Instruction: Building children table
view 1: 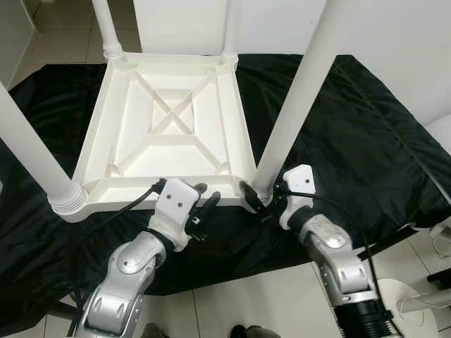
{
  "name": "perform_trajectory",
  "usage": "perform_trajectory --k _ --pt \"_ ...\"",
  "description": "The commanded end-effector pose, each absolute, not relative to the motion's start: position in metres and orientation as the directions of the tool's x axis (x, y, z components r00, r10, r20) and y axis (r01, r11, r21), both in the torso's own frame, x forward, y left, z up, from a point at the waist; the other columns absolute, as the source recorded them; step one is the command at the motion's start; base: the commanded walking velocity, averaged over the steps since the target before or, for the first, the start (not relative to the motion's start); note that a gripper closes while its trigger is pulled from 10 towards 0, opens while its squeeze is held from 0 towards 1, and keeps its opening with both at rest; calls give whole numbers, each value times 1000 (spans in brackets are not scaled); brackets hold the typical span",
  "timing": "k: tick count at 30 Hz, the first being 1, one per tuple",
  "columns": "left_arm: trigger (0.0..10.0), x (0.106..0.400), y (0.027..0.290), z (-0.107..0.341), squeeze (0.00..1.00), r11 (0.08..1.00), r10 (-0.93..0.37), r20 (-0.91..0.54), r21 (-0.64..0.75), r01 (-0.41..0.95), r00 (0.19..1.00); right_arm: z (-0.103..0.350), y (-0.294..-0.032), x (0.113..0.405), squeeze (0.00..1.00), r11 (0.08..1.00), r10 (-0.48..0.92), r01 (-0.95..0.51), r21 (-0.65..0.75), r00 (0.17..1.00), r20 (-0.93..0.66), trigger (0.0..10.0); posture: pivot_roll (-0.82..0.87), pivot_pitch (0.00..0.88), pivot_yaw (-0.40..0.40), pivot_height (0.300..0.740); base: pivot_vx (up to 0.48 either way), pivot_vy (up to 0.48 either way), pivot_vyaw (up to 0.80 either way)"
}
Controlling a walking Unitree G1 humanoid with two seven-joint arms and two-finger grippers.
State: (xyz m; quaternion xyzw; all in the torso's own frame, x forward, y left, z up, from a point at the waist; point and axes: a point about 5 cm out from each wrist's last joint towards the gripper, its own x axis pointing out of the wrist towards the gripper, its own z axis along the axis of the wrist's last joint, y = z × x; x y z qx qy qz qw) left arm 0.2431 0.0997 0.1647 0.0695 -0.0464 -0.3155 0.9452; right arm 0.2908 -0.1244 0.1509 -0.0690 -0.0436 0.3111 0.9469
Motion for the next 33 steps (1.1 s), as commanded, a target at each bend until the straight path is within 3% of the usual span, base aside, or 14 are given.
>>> perform_trajectory --k 1,9,10,11,12,14,15,23,24,26,27,31,33 --pt "10000 241 101 164 0 808 -581 51 156 568 812 149 -128 292 0 733 671 -658 -172 741 25 10000 -12 111 -55 740 0 0 0" --pt "10000 236 100 162 0 765 -633 30 176 619 774 152 -129 310 0 599 783 -762 -249 621 -17 10000 -3 98 -54 740 0 0 0" --pt "10000 236 99 161 0 759 -638 25 190 623 769 151 -126 317 0 569 799 -775 -273 600 -40 7961 0 97 -54 740 0 0 0" --pt "10000 236 99 161 0 759 -638 25 190 623 769 151 -126 317 0 569 799 -775 -273 600 -40 7961 0 97 -54 740 0 0 0" --pt "10000 236 99 162 0 760 -636 28 193 621 771 149 -125 320 0 559 805 -785 -266 591 -51 2118 5 95 -55 740 0 0 0" --pt "10000 236 98 162 0 762 -635 31 194 618 772 148 -125 321 0 550 812 -794 -258 581 -57 2118 5 95 -55 740 0 0 0" --pt "10000 236 98 163 0 763 -633 33 193 616 773 147 -125 322 0 544 817 -800 -252 574 -59 0 8 95 -57 740 0 0 0" --pt "10000 234 96 163 0 767 -630 40 189 614 775 140 -128 325 0 524 832 -824 -215 549 -78 0 10 95 -58 740 0 0 0" --pt "10000 234 96 163 0 766 -631 40 188 614 775 138 -129 325 0 536 827 -820 -199 558 -71 3686 8 97 -57 740 0 0 0" --pt "10000 234 96 163 0 766 -631 40 187 615 775 137 -130 324 0 547 821 -814 -195 567 -67 3686 8 97 -57 740 0 0 0" --pt "10000 234 96 163 0 766 -631 39 188 614 775 138 -130 325 0 557 817 -810 -182 574 -54 10000 6 97 -56 740 0 0 0" --pt "10000 235 96 163 0 766 -631 38 187 614 775 138 -128 322 0 591 798 -791 -158 602 -25 10000 2 98 -53 740 0 0 0" --pt "10000 235 95 163 0 765 -632 38 185 616 774 139 -125 320 0 654 747 -738 -165 664 -7 10000 -2 103 -53 740 0 0 0"
